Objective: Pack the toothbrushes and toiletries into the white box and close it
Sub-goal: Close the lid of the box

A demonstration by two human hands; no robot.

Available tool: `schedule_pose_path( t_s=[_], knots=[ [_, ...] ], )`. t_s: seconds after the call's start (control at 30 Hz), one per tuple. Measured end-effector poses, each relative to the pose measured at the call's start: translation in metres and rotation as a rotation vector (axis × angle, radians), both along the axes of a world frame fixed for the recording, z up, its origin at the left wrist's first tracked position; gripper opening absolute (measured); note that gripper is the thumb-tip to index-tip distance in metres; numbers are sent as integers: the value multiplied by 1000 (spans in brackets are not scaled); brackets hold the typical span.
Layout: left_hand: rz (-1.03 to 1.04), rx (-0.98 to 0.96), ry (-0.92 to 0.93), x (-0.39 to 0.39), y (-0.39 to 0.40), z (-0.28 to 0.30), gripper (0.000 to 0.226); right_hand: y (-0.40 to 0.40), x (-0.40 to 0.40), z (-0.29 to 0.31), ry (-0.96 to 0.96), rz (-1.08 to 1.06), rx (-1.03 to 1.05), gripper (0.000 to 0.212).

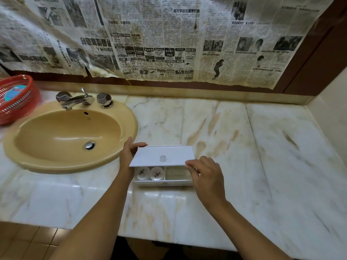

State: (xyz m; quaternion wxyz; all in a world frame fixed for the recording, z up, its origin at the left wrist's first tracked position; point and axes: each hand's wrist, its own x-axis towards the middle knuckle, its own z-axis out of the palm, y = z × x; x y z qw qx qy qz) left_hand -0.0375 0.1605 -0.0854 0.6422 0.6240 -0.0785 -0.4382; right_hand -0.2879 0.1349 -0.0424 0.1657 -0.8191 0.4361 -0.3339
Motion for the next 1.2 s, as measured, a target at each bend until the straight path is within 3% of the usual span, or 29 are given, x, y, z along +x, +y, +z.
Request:
schedule_pose_path(
  t_s=[0.2, 0.5, 0.67, 0.73, 0.93, 1.2],
  knots=[
    [-83, 43, -148, -2, 10, -3, 19, 13, -9, -27, 56, 11, 79, 17],
    [-60, 28, -138, -5, 21, -12, 33, 12, -12, -36, 93, 30, 105, 12],
    [5, 44, -152, -9, 20, -16, 38, 17, 0, -31, -33, -42, 528, 39],
    [30, 48, -157, -12, 19, -16, 39, 20, 9, -28, -91, -79, 605, 43],
    [-1, 32, -130, 0, -12, -7, 38, 3, 27, -22, -232, -182, 588, 37],
    [-64, -12, -175, 33, -115, 24, 39, -83, 62, -4, -348, -240, 527, 31]
  ],
)
